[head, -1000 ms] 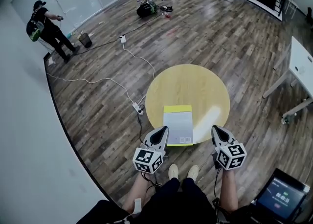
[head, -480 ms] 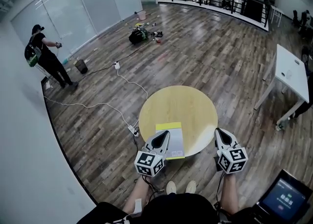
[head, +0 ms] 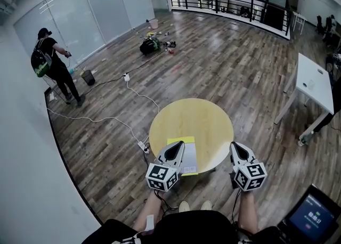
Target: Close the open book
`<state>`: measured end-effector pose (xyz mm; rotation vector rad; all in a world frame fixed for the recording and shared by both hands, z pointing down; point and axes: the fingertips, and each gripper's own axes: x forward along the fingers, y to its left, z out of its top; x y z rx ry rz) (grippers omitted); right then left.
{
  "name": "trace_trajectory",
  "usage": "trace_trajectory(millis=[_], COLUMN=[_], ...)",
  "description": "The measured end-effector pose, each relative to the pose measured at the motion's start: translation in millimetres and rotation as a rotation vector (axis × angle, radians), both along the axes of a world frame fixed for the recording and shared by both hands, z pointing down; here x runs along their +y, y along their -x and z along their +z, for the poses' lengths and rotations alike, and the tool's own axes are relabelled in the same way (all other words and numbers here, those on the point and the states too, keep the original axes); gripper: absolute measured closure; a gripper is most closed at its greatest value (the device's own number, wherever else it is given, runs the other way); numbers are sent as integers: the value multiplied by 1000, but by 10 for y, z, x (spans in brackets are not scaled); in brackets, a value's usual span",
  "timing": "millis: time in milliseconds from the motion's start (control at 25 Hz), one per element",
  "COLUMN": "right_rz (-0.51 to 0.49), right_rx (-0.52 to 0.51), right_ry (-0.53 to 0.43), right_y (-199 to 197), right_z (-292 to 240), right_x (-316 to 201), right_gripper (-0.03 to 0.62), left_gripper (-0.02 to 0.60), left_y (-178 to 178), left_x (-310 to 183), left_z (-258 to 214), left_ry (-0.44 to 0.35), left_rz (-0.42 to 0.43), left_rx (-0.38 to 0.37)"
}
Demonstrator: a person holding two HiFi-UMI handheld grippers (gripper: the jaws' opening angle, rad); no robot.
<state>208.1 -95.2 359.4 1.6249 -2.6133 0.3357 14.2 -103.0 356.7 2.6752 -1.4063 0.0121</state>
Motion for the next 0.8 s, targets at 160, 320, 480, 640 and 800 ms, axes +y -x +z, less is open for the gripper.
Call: trace_trajectory(millis=[160, 320, 480, 640, 800], right_rz=[-14, -25, -32, -36, -38], right_rx=[-1, 0, 2, 4, 3], right_ry=[-4, -17, -18, -17, -20], right_y=[43, 32, 49, 52, 66], right_z=[-22, -38, -13, -29, -80], right_x=[-2, -18, 0, 33, 57], right_gripper=[592, 592, 592, 592, 592], left_gripper=[583, 583, 583, 583, 583], left_y=[29, -4, 0, 8, 23], left_x=[12, 11, 34, 76, 102], left_z=[-6, -9, 25, 27, -26], left_ry=[3, 0, 1, 6, 3], left_rz=[-7, -11, -16, -17, -15], left_rx=[7, 8, 10, 12, 12])
